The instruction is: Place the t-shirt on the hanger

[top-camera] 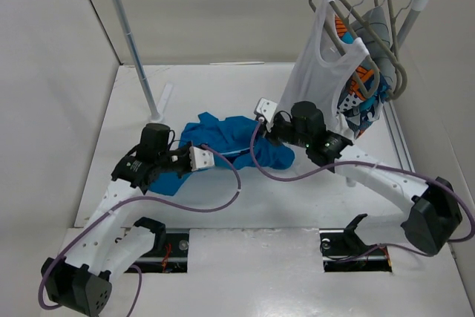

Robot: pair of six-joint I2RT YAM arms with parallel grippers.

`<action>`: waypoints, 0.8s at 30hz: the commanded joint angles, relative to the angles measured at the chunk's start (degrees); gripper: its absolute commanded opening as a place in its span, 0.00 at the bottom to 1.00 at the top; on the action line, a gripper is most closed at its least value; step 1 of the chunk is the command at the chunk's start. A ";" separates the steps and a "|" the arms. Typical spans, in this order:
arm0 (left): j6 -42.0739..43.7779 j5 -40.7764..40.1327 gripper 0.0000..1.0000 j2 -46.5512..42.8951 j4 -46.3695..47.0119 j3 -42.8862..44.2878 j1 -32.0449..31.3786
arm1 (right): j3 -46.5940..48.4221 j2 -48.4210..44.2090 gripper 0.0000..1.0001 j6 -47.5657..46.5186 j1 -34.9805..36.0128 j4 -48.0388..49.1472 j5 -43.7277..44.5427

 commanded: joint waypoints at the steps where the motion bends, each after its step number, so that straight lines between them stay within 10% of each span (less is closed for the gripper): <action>1: -3.48 7.49 0.00 0.81 3.89 2.05 -1.03 | 4.94 1.80 0.00 -4.15 0.71 1.22 -10.37; 4: -8.84 6.45 0.00 0.82 8.10 0.82 -1.03 | 4.43 1.19 0.12 -4.67 0.71 -0.53 -12.50; 9: -15.79 8.54 0.00 0.29 13.48 -0.33 0.28 | 2.31 -4.69 0.74 -9.15 -0.35 -11.12 -13.91; 11: -15.80 11.52 0.00 0.29 13.48 -0.94 0.81 | 4.33 -6.02 0.80 -14.33 -0.96 -16.33 -13.91; 24: -13.34 18.75 0.00 1.34 10.15 0.29 1.34 | 9.26 2.14 0.53 -18.67 2.99 -15.40 -19.36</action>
